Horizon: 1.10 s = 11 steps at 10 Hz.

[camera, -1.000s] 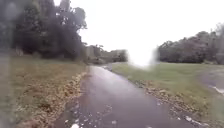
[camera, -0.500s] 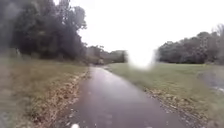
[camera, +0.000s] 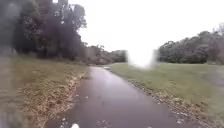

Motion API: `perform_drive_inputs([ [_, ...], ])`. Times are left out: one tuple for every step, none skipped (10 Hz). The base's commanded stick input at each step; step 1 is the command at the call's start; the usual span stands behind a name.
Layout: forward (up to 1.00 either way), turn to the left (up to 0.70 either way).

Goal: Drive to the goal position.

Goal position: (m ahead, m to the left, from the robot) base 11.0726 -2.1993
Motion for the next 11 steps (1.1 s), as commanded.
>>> perform_drive_inputs([
  [0.50,0.00],
  [0.50,0.00],
  [0.50,0.00],
  [0.50,0.00],
  [0.50,0.00],
  [0.50,0.00],
  [0.50,0.00],
  [0.50,0.00],
  [0.50,0.00],
  [0.50,0.00],
  [0.50,0.00],
])
